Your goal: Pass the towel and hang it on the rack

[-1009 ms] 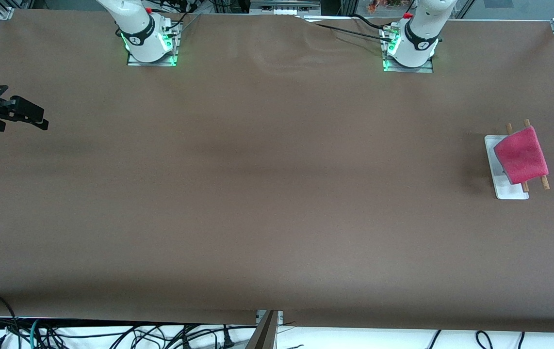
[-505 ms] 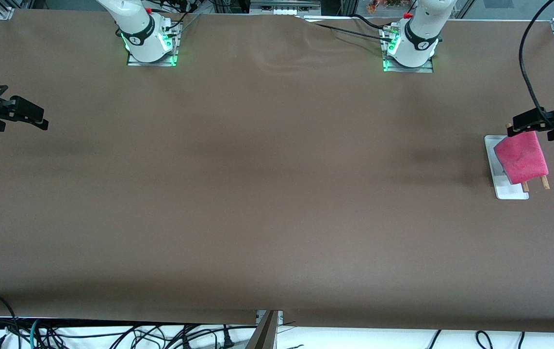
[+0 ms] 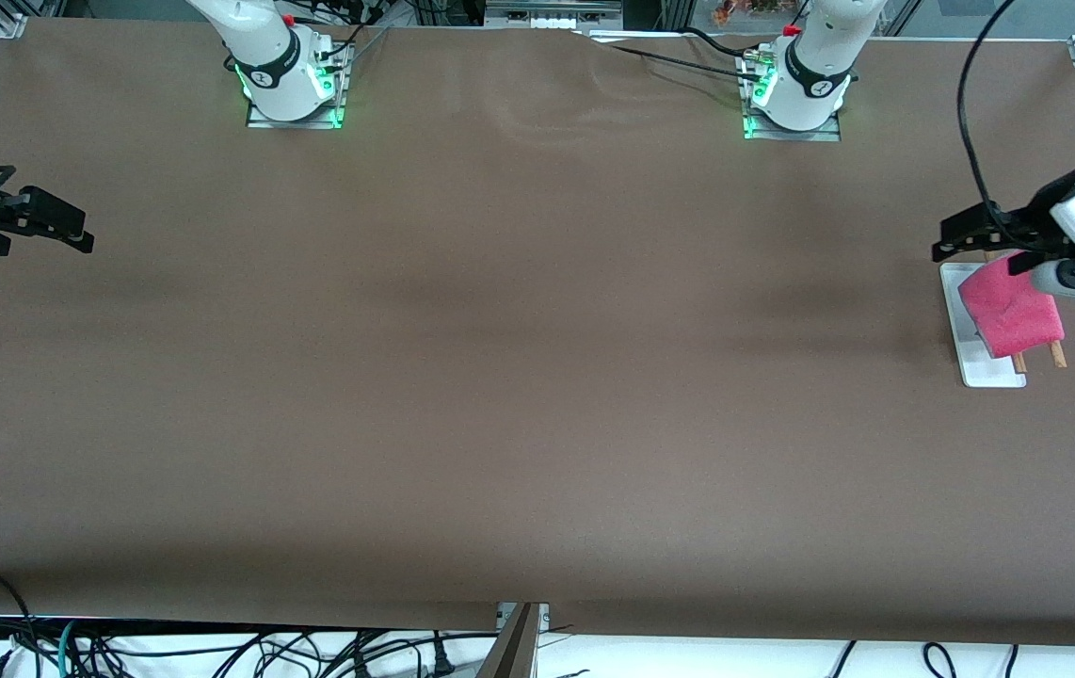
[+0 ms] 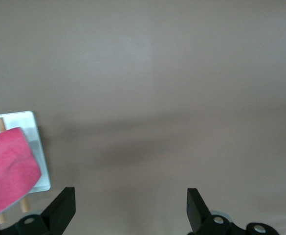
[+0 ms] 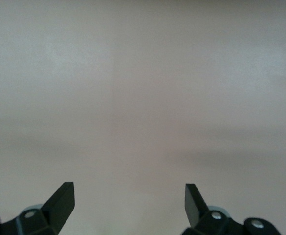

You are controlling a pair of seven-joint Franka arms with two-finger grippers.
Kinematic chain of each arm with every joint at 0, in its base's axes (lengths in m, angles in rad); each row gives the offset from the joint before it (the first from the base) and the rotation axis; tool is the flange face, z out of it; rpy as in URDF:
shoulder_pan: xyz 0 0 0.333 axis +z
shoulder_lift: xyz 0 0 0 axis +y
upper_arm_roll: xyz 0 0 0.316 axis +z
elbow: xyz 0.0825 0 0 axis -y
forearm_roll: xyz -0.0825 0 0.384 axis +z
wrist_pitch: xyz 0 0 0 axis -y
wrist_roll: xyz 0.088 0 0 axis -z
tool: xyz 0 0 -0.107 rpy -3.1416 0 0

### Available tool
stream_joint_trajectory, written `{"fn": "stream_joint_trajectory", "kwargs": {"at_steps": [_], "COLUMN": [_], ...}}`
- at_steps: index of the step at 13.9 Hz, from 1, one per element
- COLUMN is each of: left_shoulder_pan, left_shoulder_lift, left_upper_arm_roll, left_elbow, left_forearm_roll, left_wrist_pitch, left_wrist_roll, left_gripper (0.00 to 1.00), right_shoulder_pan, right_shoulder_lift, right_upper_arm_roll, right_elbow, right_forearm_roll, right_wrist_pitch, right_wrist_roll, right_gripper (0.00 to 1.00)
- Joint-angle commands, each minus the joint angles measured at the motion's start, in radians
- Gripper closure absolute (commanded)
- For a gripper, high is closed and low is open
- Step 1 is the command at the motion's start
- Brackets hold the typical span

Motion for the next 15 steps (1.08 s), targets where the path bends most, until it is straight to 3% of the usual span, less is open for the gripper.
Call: {"fn": "stream_joint_trajectory", "kwargs": {"at_steps": [1, 11, 15], "left_shoulder_pan": [-0.210, -0.830, -0.845], "left_shoulder_lift": [-0.080, -0.152, -0.132], "left_upper_arm_roll": [0.218, 0.905, 0.924], "left_elbow": [-0.077, -0.140, -0.109], "left_forearm_roll": [-0.028, -0.029, -0.029], "left_wrist_pitch": [0.039, 0.064, 0.067], "left_wrist_roll": [-0.030, -0.030, -0.031], "left_gripper": [0.00, 0.00, 0.00], "right_shoulder_pan": [-0.007, -0.008, -0.008], "right_shoulder_lift": [0.003, 0.005, 0.006], "right_upper_arm_roll": [0.006, 0.004, 0.004], "right_elbow": [0.013, 0.013, 0.013], "right_forearm_roll": [-0.009, -0.009, -0.007], "right_wrist_pitch": [-0.001, 0.000, 0.000], "right_wrist_roll": [-0.018, -0.020, -0.018], "right_gripper": [0.00, 0.00, 0.00]}}
